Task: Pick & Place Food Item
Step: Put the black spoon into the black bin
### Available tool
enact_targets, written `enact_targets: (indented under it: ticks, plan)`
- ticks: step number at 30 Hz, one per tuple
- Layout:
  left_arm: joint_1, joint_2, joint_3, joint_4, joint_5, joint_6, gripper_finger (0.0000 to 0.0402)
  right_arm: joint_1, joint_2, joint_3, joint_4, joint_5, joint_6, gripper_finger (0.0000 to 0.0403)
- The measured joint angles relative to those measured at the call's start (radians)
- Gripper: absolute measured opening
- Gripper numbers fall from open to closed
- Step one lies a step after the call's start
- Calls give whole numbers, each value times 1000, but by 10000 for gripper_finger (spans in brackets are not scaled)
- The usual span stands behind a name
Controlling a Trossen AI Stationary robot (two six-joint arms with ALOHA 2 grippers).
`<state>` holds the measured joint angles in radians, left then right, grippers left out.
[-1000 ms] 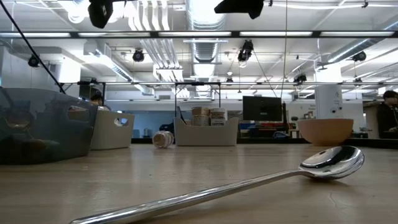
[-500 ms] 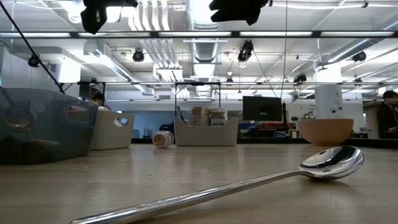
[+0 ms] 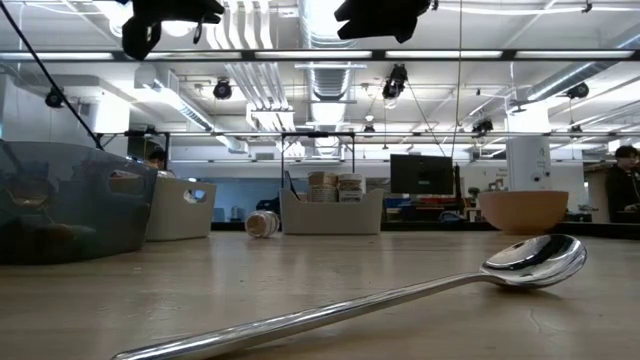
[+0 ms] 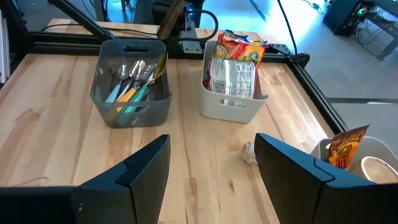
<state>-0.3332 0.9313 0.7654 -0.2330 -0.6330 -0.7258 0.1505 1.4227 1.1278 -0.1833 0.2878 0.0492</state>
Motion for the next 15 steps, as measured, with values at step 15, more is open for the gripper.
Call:
enact_targets:
  ticks: [15]
  plan:
    - [-10,15,2,-194,-116,-561,20,0,0,0,2,0,-3,233]
